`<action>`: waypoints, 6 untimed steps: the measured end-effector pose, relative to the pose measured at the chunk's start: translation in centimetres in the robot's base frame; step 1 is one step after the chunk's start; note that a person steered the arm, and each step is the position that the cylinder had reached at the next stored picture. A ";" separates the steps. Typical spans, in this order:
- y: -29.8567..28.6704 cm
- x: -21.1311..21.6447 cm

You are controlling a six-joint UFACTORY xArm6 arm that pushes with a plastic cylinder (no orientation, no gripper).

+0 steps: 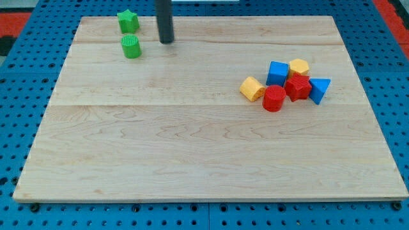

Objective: Slide the green circle parallel left to the yellow heart

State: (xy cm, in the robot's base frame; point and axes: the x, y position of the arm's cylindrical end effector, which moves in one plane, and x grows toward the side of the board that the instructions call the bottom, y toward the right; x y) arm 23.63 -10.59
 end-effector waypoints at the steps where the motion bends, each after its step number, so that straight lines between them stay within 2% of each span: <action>1: -8.0 1.6; 2: -2.3 8.7; 3: 3.1 10.6; 4: 3.6 13.4; 5: 4.5 18.0; 6: 11.6 19.1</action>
